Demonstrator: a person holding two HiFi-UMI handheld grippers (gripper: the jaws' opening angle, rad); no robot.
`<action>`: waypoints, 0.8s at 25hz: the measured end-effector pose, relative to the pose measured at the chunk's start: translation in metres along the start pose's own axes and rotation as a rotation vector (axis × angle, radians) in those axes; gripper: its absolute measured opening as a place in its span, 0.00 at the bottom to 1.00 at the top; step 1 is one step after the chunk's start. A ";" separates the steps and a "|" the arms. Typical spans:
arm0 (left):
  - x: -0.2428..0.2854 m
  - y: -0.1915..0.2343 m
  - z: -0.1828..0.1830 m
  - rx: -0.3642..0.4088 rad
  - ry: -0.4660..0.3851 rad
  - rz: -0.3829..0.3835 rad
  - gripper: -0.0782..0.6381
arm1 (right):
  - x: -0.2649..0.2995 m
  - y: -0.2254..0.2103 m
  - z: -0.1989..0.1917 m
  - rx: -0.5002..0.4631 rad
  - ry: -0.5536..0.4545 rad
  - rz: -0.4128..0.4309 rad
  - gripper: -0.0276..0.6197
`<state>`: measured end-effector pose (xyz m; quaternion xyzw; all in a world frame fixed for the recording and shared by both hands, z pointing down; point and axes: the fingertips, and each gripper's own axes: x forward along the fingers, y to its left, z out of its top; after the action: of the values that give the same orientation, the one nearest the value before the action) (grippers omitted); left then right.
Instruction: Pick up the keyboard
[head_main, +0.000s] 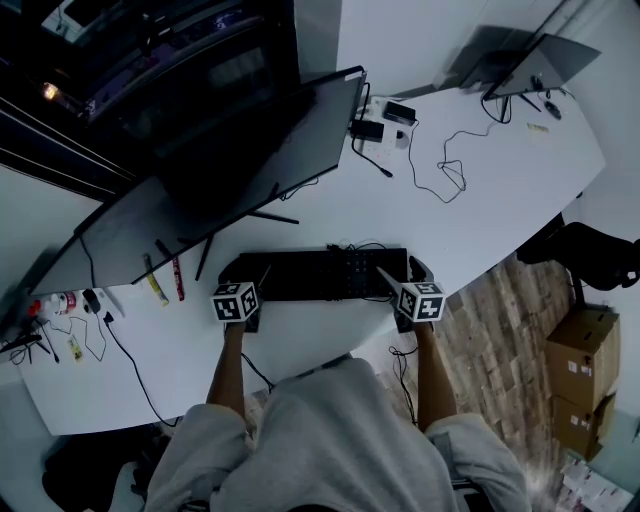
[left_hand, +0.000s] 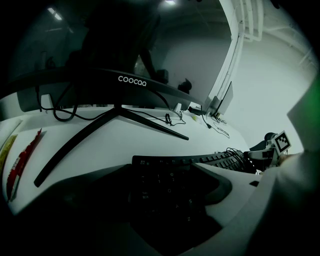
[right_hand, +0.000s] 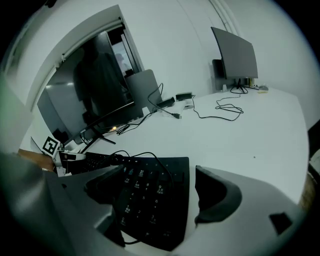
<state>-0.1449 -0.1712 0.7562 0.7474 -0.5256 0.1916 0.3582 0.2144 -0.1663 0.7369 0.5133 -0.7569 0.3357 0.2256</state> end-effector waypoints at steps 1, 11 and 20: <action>0.000 0.000 0.000 0.000 -0.001 -0.001 0.58 | 0.002 0.000 0.000 0.002 0.002 0.001 0.73; 0.000 0.000 0.000 -0.007 -0.008 0.003 0.58 | 0.019 0.000 -0.007 0.003 0.046 0.008 0.73; 0.001 0.000 0.000 -0.010 -0.011 0.009 0.58 | 0.022 0.000 -0.009 -0.003 0.049 -0.002 0.73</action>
<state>-0.1443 -0.1720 0.7566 0.7445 -0.5317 0.1864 0.3582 0.2064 -0.1738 0.7579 0.5054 -0.7511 0.3467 0.2453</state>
